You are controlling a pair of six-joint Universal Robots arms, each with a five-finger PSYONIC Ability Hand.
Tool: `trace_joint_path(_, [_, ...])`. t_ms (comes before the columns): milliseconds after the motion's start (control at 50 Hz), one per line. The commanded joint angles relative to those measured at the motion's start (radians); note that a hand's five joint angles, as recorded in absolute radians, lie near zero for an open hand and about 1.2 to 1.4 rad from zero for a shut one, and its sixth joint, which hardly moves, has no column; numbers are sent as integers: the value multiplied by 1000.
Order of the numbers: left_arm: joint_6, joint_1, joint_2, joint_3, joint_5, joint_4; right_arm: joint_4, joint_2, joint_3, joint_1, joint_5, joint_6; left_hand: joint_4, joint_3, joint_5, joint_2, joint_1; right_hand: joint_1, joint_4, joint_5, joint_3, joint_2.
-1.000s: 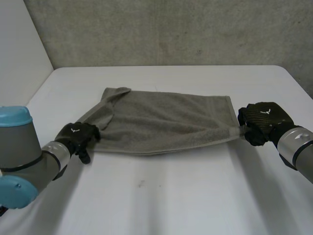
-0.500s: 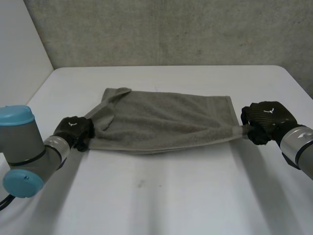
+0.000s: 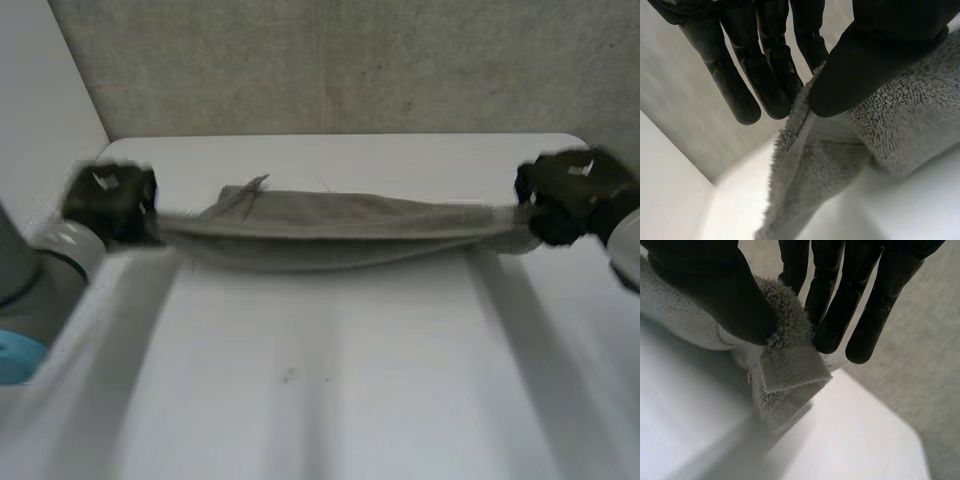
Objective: Fold the towel.
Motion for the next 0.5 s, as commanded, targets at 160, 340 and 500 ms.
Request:
trace_joint_path(160, [0,19,488,165,8,-282,325,-201,-423,-27,9,-143,182,182,195,181,226,434,202,233,199,221])
trace_joint_path(340, [115,23,303,175,6,-440,449,-63,-350,-20,10,-271,182,182,195,181,226,434,202,233,199,221])
trace_joint_path(500, [212,5,-44,246,-8,-506,460,196,-379,38,81,-377,182,182,195,181,226,434,202,233,199,221])
